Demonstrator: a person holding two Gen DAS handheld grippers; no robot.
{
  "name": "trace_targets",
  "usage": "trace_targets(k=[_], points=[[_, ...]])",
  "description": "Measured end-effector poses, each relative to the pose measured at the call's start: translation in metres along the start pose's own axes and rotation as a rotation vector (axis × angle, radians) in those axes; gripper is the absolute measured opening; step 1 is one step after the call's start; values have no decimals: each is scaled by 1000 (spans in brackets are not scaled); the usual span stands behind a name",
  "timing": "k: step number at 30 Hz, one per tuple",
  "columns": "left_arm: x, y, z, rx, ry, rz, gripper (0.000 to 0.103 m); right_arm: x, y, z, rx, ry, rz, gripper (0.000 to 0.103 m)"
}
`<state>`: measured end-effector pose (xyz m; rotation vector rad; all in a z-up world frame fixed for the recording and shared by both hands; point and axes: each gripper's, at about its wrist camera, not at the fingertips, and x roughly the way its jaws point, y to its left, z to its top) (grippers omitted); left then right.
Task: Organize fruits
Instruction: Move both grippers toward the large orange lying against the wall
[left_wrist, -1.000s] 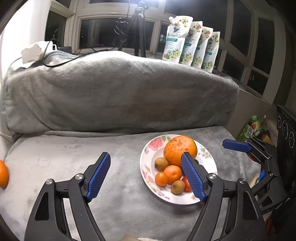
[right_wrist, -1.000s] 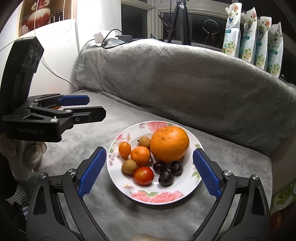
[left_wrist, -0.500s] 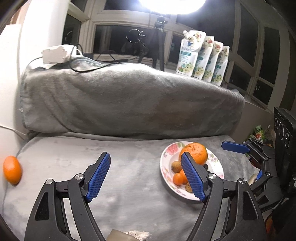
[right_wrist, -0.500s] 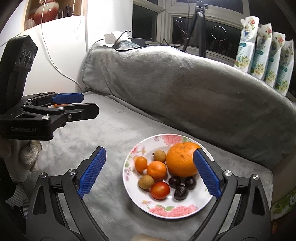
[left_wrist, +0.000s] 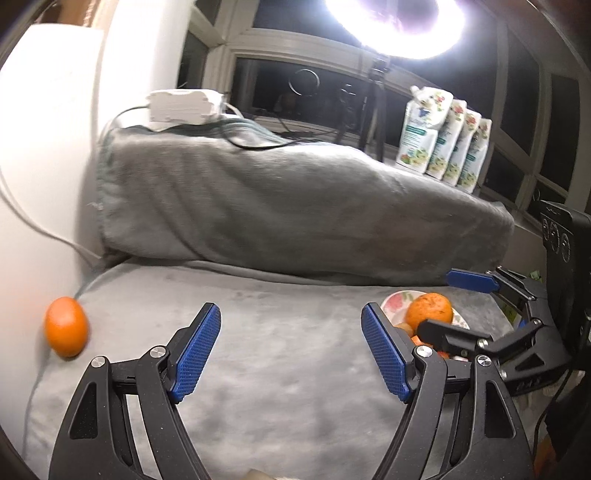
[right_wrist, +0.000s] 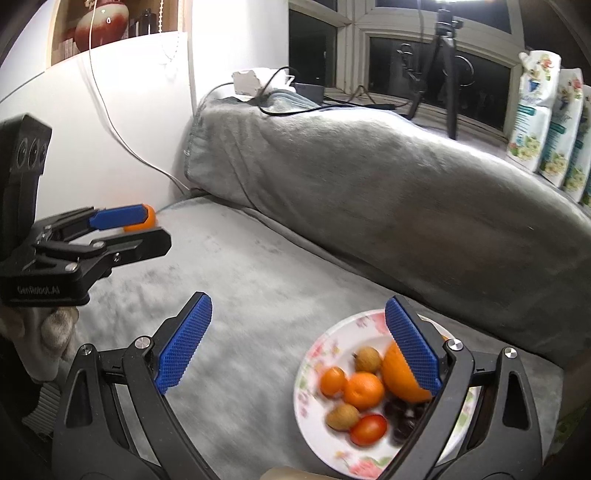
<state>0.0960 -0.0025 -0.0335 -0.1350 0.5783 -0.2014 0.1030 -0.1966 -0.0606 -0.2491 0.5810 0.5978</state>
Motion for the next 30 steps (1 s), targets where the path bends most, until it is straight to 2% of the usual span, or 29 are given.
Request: trace_targets(k=[13, 22, 30], points=[[-24, 74, -14, -110, -46, 115, 79, 50, 43, 42, -9, 7, 134, 97], [-25, 125, -33, -214, -30, 190, 79, 87, 86, 69, -48, 29, 242, 97], [-22, 164, -48, -309, -3, 235, 78, 135, 117, 87, -43, 72, 372, 97]])
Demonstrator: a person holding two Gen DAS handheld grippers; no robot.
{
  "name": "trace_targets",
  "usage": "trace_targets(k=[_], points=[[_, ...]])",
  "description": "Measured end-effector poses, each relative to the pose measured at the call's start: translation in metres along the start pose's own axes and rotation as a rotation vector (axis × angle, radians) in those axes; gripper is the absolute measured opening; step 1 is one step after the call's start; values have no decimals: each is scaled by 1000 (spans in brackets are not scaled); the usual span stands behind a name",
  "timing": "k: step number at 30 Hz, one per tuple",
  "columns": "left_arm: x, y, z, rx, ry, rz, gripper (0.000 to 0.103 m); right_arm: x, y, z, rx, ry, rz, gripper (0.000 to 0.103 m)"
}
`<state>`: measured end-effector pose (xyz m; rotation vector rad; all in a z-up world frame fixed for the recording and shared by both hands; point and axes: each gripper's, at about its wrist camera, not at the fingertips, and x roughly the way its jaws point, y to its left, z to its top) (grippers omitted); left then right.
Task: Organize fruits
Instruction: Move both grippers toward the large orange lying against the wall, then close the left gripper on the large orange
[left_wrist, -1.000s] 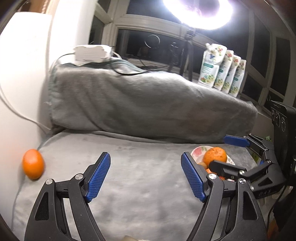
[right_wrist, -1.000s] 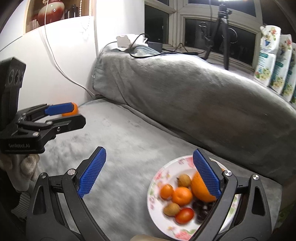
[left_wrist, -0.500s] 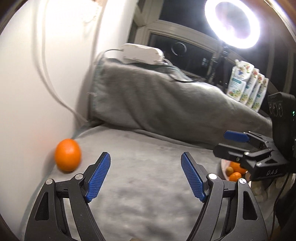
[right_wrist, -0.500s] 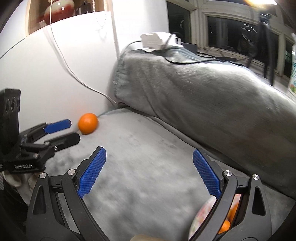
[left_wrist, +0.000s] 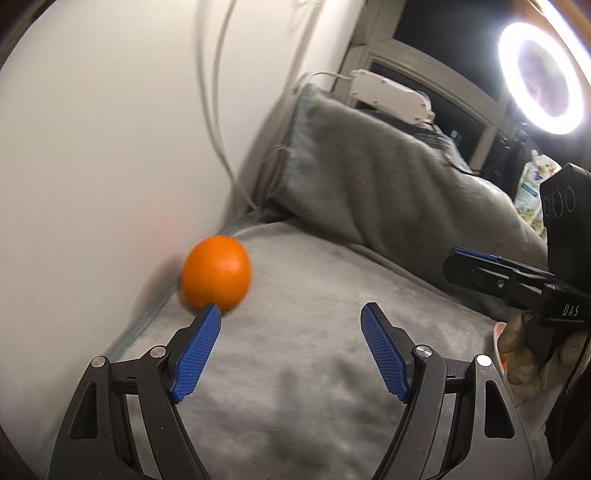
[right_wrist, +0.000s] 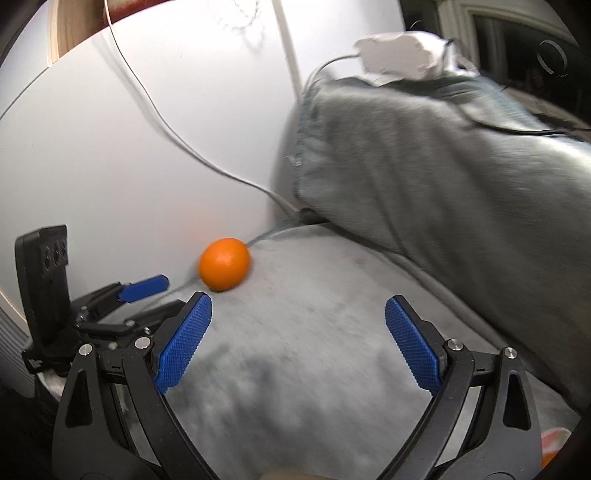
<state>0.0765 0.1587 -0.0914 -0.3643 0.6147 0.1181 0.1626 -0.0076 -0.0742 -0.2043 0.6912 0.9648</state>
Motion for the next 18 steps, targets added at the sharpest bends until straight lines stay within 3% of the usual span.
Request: trace_targets(k=[7, 18], points=[[17, 16, 1, -8, 33, 52, 72, 55, 9, 14, 16, 59, 116, 97], [41, 39, 6, -21, 81, 94, 65, 130, 5, 31, 148, 136, 293, 94]])
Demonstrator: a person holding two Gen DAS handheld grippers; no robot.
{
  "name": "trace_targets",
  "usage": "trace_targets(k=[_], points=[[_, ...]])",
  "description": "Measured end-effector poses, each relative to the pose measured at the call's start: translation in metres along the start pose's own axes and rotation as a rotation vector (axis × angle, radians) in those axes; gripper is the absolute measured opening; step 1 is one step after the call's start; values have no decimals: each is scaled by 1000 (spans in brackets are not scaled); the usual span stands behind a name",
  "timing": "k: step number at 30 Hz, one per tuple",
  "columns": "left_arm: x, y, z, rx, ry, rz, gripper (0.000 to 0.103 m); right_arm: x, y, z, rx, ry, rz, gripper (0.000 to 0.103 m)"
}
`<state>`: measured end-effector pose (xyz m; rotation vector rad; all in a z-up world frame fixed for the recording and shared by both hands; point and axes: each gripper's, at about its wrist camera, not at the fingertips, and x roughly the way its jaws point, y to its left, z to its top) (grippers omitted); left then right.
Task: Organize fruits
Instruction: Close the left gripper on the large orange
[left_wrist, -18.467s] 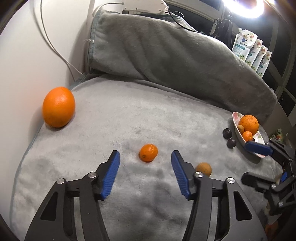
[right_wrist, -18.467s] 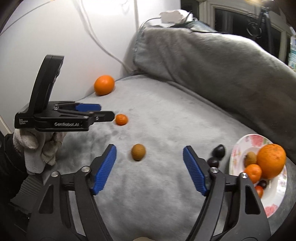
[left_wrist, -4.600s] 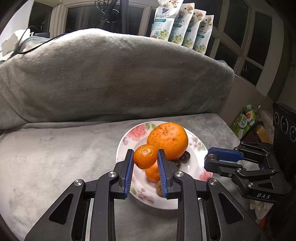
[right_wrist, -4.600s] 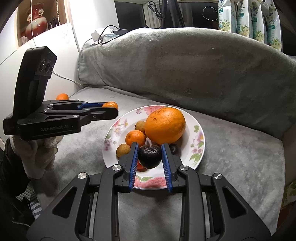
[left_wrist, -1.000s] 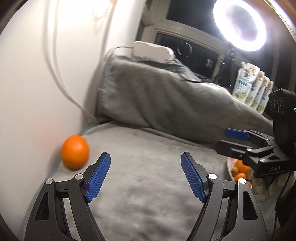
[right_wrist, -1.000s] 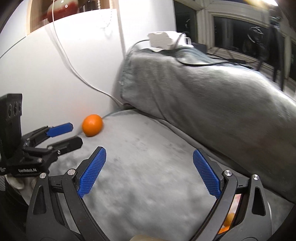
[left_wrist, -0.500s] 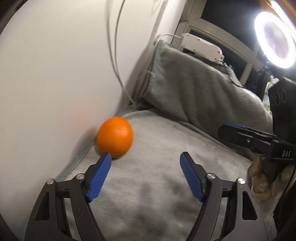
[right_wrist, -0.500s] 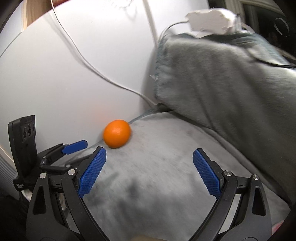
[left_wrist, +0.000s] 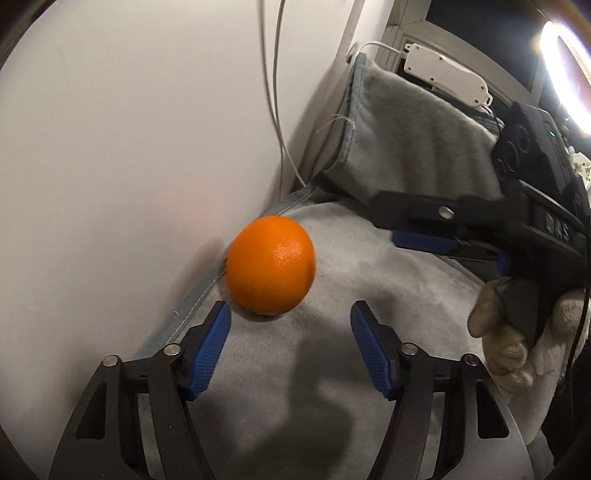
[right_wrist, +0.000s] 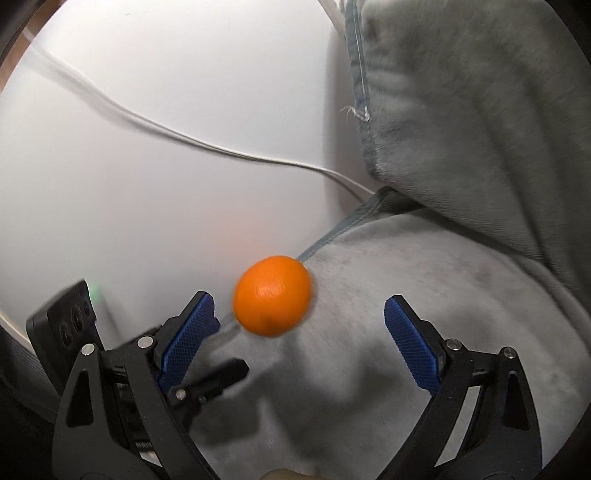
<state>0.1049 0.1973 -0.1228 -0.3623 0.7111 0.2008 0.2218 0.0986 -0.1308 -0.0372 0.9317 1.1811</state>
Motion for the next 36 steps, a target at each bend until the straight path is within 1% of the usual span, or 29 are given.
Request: trace_targets(k=[2, 7, 11, 14, 16, 19, 23, 25, 26, 31, 36], points=[[4, -1, 0, 7, 9, 5, 61, 12, -4, 3, 24, 16, 32, 91], [12, -1, 0, 13, 33, 16, 59, 41, -12, 5, 74, 55, 95, 84], [16, 0, 2, 12, 44, 23, 55, 56, -13, 5, 93, 74, 122, 81], [16, 1, 3, 13, 48, 27, 54, 63, -16, 5, 111, 79, 139, 79], [18, 1, 4, 13, 54, 30, 53, 66, -17, 5, 124, 81, 154, 76], [22, 1, 5, 8, 61, 30, 53, 74, -18, 5, 137, 90, 171, 73], [24, 2, 5, -1, 71, 35, 50, 79, -17, 3, 145, 102, 188, 70], [26, 4, 6, -5, 75, 39, 48, 81, -16, 2, 150, 109, 200, 63], [26, 4, 6, -7, 77, 41, 47, 83, -17, 3, 152, 112, 206, 62], [28, 9, 7, -11, 80, 52, 42, 82, -17, 1, 156, 108, 209, 61], [25, 9, 6, 3, 73, 56, 42, 75, -16, -1, 147, 100, 201, 60]])
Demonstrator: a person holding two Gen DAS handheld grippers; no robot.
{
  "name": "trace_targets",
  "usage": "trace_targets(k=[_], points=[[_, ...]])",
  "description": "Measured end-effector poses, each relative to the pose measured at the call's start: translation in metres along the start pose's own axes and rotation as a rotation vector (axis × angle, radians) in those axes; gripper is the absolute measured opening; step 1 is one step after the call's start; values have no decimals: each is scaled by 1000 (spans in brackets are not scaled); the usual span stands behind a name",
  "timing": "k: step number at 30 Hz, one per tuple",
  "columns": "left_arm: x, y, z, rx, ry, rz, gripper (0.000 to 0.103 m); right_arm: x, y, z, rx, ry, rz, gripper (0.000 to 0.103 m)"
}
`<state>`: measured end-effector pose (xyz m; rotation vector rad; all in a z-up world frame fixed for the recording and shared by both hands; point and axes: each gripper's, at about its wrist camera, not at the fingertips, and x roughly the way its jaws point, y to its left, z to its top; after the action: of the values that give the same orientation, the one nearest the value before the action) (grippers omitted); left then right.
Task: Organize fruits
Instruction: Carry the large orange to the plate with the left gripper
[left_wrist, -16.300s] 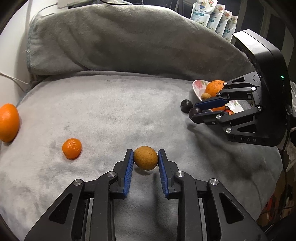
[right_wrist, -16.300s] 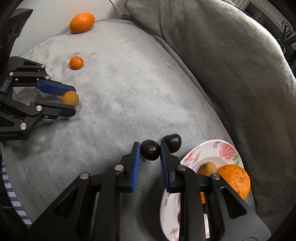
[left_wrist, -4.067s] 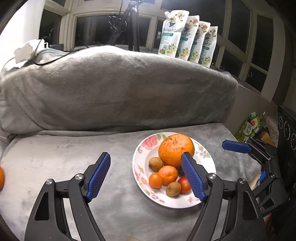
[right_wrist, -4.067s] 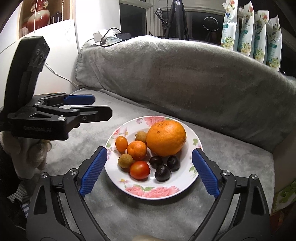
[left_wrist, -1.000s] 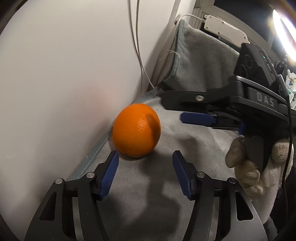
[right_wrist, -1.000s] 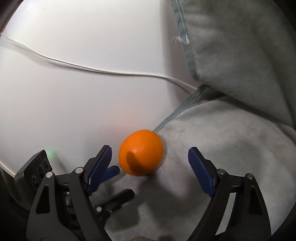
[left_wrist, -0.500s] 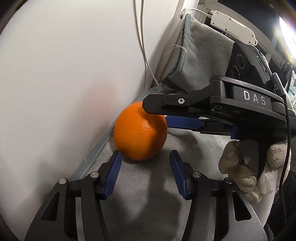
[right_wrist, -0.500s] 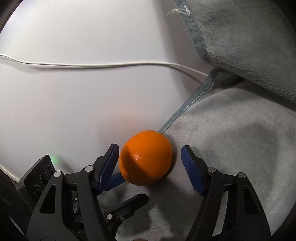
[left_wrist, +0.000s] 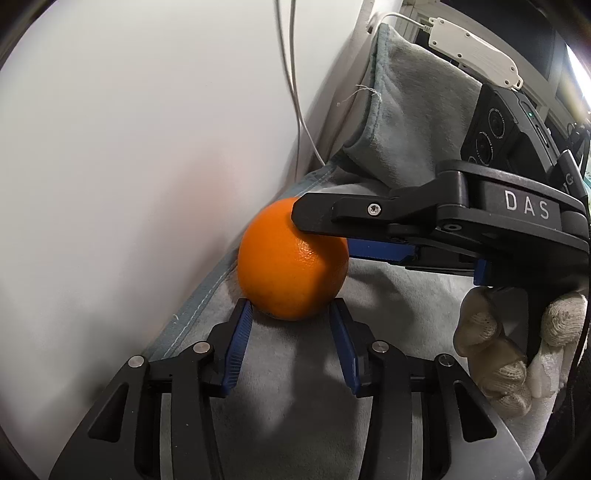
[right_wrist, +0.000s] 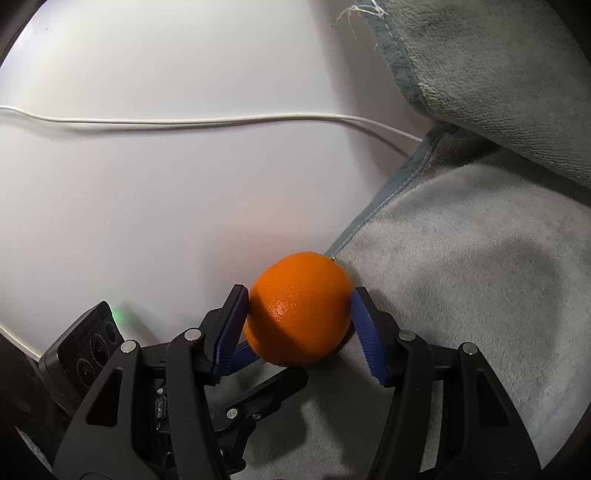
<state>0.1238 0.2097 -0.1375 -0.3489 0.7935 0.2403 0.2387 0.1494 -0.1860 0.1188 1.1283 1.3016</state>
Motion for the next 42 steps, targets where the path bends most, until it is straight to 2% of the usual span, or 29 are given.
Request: trace_targets(k=[12, 26, 42], points=[[-18, -16, 1, 36, -43, -18, 42, -26, 12, -14, -18, -41, -7, 59], [-56, -64, -10, 94, -99, -84, 42, -102, 44, -34, -47, -121, -61, 59], [-96, -128, -40, 187, -137, -182, 42, -191, 58, -91, -43, -232, -141, 59]])
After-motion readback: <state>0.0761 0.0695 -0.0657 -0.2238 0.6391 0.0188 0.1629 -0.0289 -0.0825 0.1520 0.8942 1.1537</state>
